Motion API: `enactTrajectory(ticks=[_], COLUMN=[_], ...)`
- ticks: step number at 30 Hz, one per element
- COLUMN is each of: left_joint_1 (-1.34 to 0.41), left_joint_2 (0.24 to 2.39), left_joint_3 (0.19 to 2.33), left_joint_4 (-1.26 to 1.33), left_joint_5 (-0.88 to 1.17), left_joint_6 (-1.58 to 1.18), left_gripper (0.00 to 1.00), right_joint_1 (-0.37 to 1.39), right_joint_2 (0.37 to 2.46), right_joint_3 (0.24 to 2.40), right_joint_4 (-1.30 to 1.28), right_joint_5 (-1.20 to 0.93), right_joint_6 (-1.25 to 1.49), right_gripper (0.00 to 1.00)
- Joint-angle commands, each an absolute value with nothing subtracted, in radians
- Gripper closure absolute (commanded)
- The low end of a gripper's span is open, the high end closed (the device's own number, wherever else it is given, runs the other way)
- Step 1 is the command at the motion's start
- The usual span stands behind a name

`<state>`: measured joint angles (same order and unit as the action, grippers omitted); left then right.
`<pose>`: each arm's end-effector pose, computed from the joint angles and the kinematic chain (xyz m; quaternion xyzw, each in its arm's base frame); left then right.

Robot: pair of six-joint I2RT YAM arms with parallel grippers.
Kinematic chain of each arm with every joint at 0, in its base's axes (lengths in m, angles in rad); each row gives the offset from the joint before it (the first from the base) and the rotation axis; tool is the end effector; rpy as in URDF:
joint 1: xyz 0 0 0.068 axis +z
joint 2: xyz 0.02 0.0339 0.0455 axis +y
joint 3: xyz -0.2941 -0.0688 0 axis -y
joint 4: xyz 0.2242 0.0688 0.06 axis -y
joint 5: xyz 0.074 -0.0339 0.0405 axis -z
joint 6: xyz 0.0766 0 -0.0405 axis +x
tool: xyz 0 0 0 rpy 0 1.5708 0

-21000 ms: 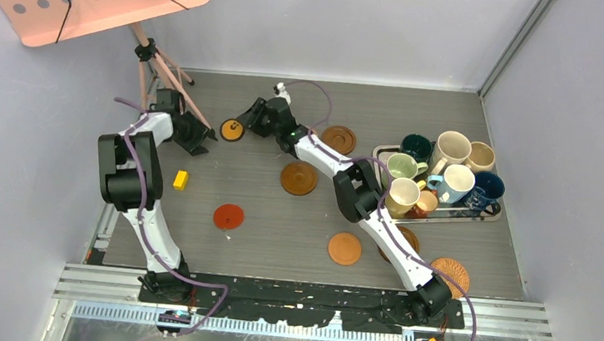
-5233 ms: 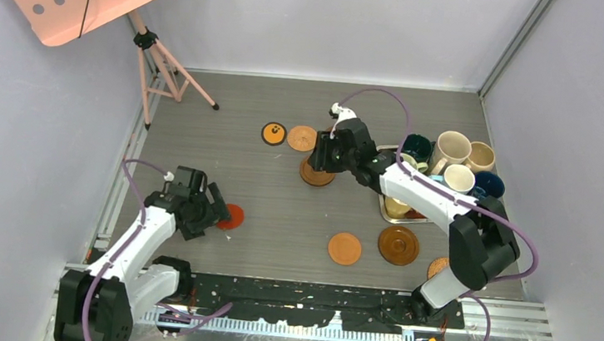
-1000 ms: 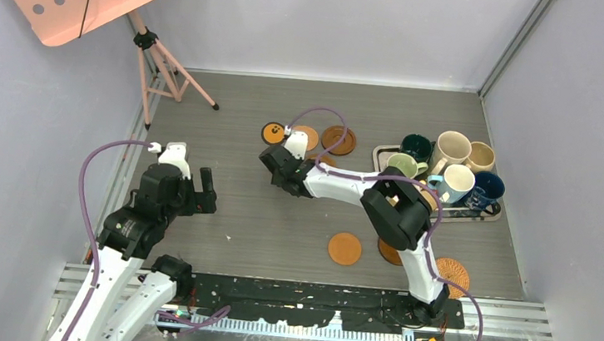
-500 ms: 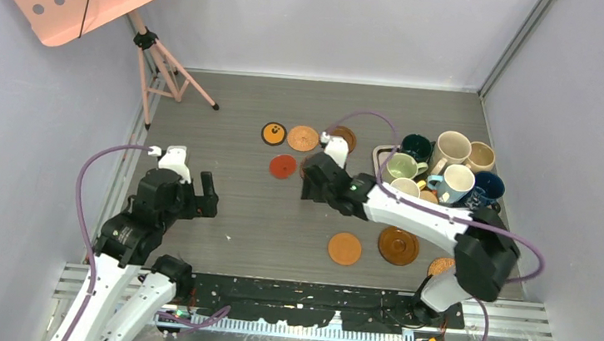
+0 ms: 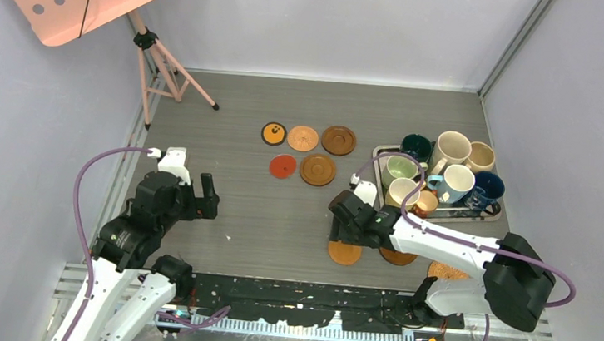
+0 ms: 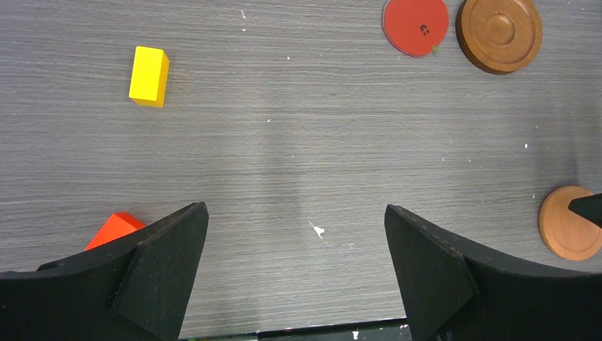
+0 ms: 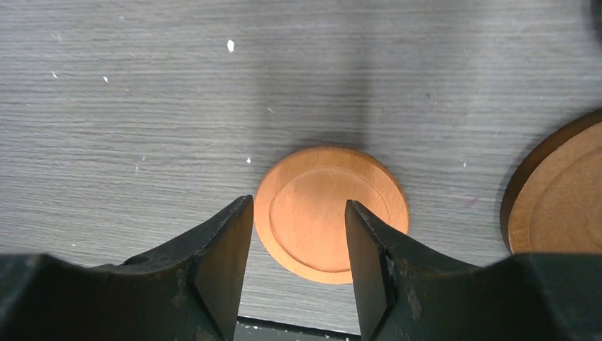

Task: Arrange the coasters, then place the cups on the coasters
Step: Move the coaster to the center of the board.

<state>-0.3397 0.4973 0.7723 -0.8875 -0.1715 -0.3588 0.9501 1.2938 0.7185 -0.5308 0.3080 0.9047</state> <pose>0.0829 -0.0154 0.2865 -0.0479 0.8837 -0.0858 0.4576 0.1505 0.1705 0.1933 0.0135 0.9622 0.0925 0.2559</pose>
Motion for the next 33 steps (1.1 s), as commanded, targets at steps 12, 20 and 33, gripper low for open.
enactTrajectory(ticks=[12, 20, 33], left_joint_1=[-0.344, -0.345, -0.345], left_joint_2=[0.491, 0.488, 0.465], left_joint_3=[0.77, 0.77, 0.771], left_joint_4=[-0.85, -0.851, -0.863], left_joint_5=[-0.169, -0.181, -0.238], left_joint_6=[-0.351, -0.354, -0.359], left_gripper=[0.01, 0.01, 0.01], right_joint_1=[1.007, 1.072, 1.088], right_joint_2=[1.377, 1.571, 2.02], right_joint_3=[0.665, 0.777, 1.262], right_joint_4=[-0.322, -0.193, -0.046], right_joint_5=[0.166, 0.119, 0.014], right_joint_6=[1.005, 0.981, 0.779], right_gripper=[0.5, 0.52, 0.54])
